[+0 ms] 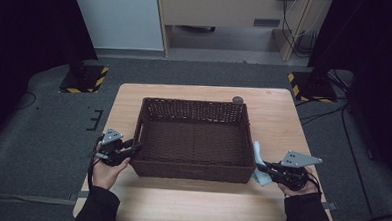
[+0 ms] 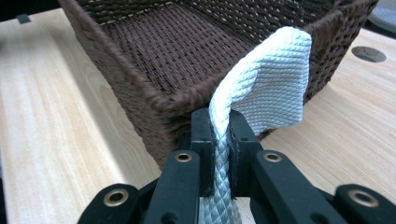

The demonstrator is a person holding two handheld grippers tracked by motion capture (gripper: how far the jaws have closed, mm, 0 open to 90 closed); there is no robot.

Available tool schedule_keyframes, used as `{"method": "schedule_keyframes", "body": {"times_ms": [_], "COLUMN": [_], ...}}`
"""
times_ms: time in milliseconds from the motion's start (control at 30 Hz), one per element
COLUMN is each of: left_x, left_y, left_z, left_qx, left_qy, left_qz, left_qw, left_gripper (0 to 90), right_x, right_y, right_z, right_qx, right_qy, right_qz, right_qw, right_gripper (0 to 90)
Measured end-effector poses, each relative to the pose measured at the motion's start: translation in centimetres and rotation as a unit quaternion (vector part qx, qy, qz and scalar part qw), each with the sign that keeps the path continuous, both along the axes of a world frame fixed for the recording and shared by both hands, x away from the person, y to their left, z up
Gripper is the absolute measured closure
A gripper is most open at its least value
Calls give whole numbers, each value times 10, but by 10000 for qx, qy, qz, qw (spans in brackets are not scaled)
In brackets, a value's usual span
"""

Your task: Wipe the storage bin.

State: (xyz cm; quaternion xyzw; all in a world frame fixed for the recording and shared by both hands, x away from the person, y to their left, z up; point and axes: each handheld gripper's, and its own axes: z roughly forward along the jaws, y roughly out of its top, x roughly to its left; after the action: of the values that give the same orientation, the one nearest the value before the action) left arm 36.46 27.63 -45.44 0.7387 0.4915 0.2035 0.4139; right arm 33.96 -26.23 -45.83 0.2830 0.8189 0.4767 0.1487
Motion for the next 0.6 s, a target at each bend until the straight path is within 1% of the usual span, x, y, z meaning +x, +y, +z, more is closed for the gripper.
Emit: {"method": "schedule_keyframes", "body": {"times_ms": [67, 100, 200, 300, 367, 400, 467, 533, 600], "left_x": [0, 0, 0, 1, 1, 1, 2, 4, 5], "left_y": [-1, -1, -1, -1, -2, -2, -2, -2, -2], "left_z": [0, 0, 0, 0, 0, 0, 1, 1, 1], "left_qx": [25, 37, 22, 6, 5, 9, 2, 7, 22], "left_qy": [-11, -5, -7, -3, 1, 3, 22, 28, 28], "left_qz": [44, 68, 106, 135, 167, 178, 211, 247, 277], "left_qw": [10000, 10000, 9999, 9999, 9999, 9998, 9998, 9997, 9996], "left_gripper": [609, 613, 625, 630, 635, 638, 643, 651, 658], "right_x": [-3, -3, -3, -1, -1, -1, -3, -6, -9], "right_y": [0, 0, 3, 8, 12, 12, 9, 4, -1], "right_z": [-1, -4, -19, -30, -33, -32, -25, -13, -1], "right_qx": [-19, -81, -358, -561, -677, -702, -579, -314, 1], "right_qy": [15, 68, 339, 544, 587, 571, 445, 204, -20], "right_qz": [23, 30, 72, 125, 160, 166, 95, 31, 13], "right_qw": [10000, 9999, 9988, 9969, 9959, 9958, 9973, 9993, 10000], "right_gripper": [840, 840, 840, 840, 839, 839, 839, 839, 840]}}
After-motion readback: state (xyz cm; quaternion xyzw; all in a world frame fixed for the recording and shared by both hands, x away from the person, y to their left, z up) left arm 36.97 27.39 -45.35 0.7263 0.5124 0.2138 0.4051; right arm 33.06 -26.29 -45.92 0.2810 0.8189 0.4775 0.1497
